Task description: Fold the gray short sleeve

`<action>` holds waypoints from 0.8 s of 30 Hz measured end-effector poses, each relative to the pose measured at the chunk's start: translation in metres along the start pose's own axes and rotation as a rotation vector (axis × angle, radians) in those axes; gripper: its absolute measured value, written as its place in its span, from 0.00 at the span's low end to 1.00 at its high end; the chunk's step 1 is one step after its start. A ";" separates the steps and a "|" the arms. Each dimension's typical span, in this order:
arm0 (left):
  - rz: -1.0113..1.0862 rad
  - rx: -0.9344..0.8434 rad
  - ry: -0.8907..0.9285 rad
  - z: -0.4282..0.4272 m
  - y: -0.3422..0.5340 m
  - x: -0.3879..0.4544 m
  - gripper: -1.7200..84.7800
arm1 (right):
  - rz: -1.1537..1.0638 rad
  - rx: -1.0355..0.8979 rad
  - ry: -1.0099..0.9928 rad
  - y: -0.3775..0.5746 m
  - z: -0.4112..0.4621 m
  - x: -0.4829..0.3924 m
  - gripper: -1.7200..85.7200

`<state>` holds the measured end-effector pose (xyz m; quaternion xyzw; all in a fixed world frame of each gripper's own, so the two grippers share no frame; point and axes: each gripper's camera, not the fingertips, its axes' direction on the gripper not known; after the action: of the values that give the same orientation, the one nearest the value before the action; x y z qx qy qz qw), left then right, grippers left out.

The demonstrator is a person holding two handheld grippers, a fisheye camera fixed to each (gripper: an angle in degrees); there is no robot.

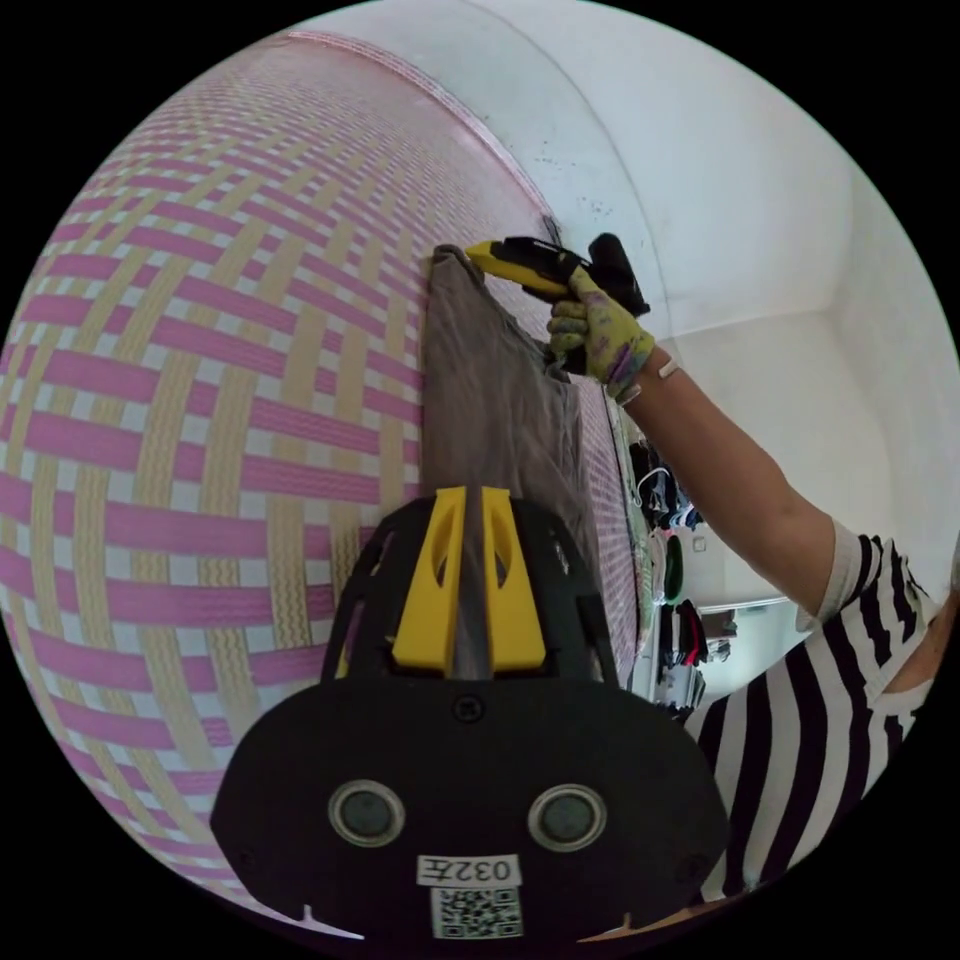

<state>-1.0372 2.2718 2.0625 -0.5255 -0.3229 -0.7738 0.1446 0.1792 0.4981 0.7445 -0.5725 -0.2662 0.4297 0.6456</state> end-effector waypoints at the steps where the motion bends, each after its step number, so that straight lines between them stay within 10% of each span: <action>1: -0.007 0.012 -0.013 -0.002 -0.003 -0.001 0.02 | 0.032 0.040 -0.011 0.006 -0.005 0.008 0.01; 24: 0.042 0.064 -0.086 0.024 -0.243 -0.034 0.01 | -0.048 0.176 0.012 0.329 -0.034 -0.020 0.02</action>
<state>-1.1426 2.4659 1.9528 -0.5602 -0.3423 -0.7364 0.1635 0.1153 0.4559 0.4219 -0.5093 -0.2374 0.4325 0.7052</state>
